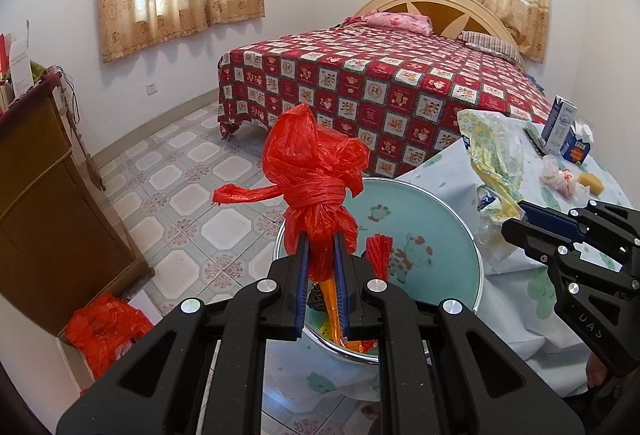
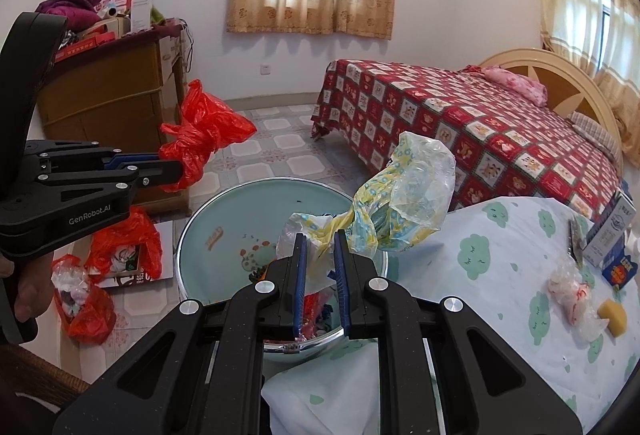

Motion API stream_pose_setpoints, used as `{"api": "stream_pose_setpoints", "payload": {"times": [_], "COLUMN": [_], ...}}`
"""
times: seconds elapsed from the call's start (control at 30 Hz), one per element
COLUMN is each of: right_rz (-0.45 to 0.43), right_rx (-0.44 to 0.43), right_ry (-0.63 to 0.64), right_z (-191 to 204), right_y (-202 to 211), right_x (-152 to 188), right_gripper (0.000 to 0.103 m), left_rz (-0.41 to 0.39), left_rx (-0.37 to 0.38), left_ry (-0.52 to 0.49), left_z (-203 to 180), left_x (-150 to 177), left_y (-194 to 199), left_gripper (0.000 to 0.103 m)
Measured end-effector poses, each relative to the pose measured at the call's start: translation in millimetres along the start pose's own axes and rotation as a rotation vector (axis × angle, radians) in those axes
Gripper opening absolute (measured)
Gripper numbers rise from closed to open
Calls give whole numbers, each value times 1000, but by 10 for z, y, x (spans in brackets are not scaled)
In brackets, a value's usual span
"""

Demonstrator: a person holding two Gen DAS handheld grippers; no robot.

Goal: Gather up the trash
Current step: 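Open both tools to drop the net and bag into the bucket, then grasp the yellow sponge with the right tool while the left tool moves to the table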

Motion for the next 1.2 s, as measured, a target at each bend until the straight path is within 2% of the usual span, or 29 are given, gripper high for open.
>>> {"api": "stream_pose_setpoints", "payload": {"times": [0.2, 0.27, 0.3, 0.33, 0.5, 0.57, 0.6, 0.77, 0.87, 0.93, 0.97, 1.0, 1.07, 1.2], "right_rz": [7, 23, 22, 20, 21, 12, 10, -6, -10, 4, 7, 17, 21, 23], "right_rx": [-12, -26, -24, -19, -1, 22, 29, 77, 159, 278, 299, 316, 305, 378], "right_ry": [8, 17, 25, 29, 6, -3, -7, -142, -183, -250, -269, -337, -388, -467], "right_z": [57, 83, 88, 88, 36, -54, -93, -683, -1089, -1590, -1681, -1927, -2092, -2541], "right_y": [-23, -59, -70, -77, -78, -6, 14, 279, 454, 612, 643, 710, 769, 898], "right_x": [-4, 4, 14, 24, 83, 128, 148, 302, 418, 589, 629, 741, 835, 968], "right_gripper": [16, 20, 28, 35, 43, 48, 51, 60, 61, 62, 62, 62, 62, 62], "left_rz": [2, 4, 5, 11, 38, 38, 35, 72, 74, 76, 79, 84, 88, 62], "left_rx": [8, 19, 21, 27, 49, 44, 41, 33, 28, 27, 28, 30, 37, 49], "left_ry": [-1, -2, -1, -2, -13, -20, -24, -48, -74, -81, -82, -79, -71, -112], "left_z": [-11, -40, -43, -63, -156, -197, -212, -359, -473, -565, -596, -633, -726, -981], "left_x": [-13, -13, -7, 1, 73, 93, 103, 172, 164, 124, 112, 93, 62, -43], "left_y": [-6, -6, -8, -22, -78, -93, -100, -235, -278, -328, -353, -386, -438, -413], "left_gripper": [12, 16, 17, 23, 36, 52, 54, 57, 57, 57, 57, 57, 57, 57]}}
Point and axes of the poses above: each gripper's, at about its wrist camera, not at the fingertips, and y roughly against the way its jaws point, z to its left, x to its underside, the point moved 4 cm from there along -y, roughly the way its jaws point
